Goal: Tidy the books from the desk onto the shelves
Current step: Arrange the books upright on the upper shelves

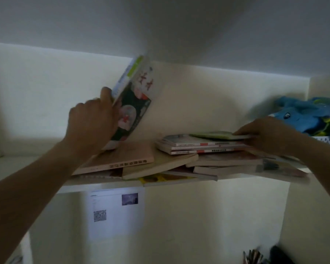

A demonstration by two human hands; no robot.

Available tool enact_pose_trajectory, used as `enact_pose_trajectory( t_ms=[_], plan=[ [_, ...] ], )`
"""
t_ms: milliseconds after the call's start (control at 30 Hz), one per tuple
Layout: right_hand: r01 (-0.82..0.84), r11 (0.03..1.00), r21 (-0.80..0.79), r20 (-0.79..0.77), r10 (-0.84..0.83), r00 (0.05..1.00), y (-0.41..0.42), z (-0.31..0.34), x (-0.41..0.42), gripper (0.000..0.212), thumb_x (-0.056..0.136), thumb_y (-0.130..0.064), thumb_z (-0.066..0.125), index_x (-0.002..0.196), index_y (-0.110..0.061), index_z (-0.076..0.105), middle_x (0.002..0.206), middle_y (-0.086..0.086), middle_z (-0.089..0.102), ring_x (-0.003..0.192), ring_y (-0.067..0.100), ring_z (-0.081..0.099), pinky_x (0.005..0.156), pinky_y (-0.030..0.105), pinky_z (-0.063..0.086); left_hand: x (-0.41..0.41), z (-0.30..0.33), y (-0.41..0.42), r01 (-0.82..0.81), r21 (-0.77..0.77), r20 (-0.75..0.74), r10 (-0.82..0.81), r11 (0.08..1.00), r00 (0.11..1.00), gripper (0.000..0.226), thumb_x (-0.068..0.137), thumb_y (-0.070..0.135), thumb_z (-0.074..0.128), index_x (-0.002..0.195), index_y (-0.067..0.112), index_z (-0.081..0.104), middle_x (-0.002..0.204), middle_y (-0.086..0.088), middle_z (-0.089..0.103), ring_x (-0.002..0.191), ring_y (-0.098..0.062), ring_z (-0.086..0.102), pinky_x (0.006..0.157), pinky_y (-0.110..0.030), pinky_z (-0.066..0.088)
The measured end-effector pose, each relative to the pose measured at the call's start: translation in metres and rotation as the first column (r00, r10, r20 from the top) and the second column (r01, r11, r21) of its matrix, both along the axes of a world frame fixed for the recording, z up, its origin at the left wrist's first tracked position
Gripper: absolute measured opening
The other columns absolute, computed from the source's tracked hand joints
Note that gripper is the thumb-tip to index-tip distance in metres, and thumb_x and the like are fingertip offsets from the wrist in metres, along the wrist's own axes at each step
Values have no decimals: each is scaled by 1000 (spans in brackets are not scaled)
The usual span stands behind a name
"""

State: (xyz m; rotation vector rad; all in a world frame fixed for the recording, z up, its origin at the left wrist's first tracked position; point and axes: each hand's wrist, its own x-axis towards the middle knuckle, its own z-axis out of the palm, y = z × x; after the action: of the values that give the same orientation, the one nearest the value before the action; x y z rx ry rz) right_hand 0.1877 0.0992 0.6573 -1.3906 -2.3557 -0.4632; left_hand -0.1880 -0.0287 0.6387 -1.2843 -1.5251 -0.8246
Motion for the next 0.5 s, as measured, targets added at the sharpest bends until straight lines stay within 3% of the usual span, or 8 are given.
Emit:
enact_pose_trajectory(
  t_ms=[67,133,200,267,367,433,500],
  plan=[
    [-26,996,84,-126,37,991,3,6,-7,27,98,-37,49,106,-24,71,75,-4,64,68,12,60,64,33,49,-35,5,-20,-53,90,160,38,995,986,34,108,34,42,107,0,46,71,-11,49,48,-25,42,49,-32,32],
    [-69,961,269,-267,143,953,8,11,-33,40,95,-53,40,103,-25,67,68,0,61,61,23,60,61,41,52,-68,5,-40,-135,143,217,102,980,971,35,109,36,38,109,1,45,72,-15,53,51,-29,45,51,-36,32],
    [-120,900,418,-358,285,889,-1,14,-83,37,98,-40,43,106,-12,66,68,7,61,61,33,59,64,46,53,-98,-4,-60,-220,147,264,176,964,948,34,108,36,39,109,2,46,74,-24,63,56,-39,56,51,-38,34],
    [-231,825,515,-411,474,779,-24,15,-147,33,99,-27,47,110,-3,67,74,17,66,64,38,61,67,42,50,-124,-16,-76,-278,145,387,205,949,899,35,107,36,39,113,2,47,82,-26,68,68,-45,66,53,-39,36],
    [-360,732,579,-368,628,685,-79,13,-251,35,95,-21,48,122,-15,69,75,19,71,59,38,62,62,39,50,-152,-27,-95,-352,171,519,220,920,826,34,110,34,39,118,2,47,85,-21,71,66,-37,67,55,-33,35],
    [-442,683,582,-403,714,572,-112,9,-315,38,92,-13,54,127,-17,68,83,20,74,66,40,67,64,39,52,-168,-30,-106,-372,187,517,231,909,824,33,110,33,36,123,4,45,83,-13,70,63,-31,67,51,-30,36],
    [-523,645,557,-447,764,466,-141,-3,-370,38,94,-5,55,129,-14,66,93,16,75,69,31,69,66,30,51,-183,-31,-117,-310,223,513,159,924,844,42,109,32,34,141,5,34,88,-7,67,64,-26,70,45,-30,45]
  ],
)
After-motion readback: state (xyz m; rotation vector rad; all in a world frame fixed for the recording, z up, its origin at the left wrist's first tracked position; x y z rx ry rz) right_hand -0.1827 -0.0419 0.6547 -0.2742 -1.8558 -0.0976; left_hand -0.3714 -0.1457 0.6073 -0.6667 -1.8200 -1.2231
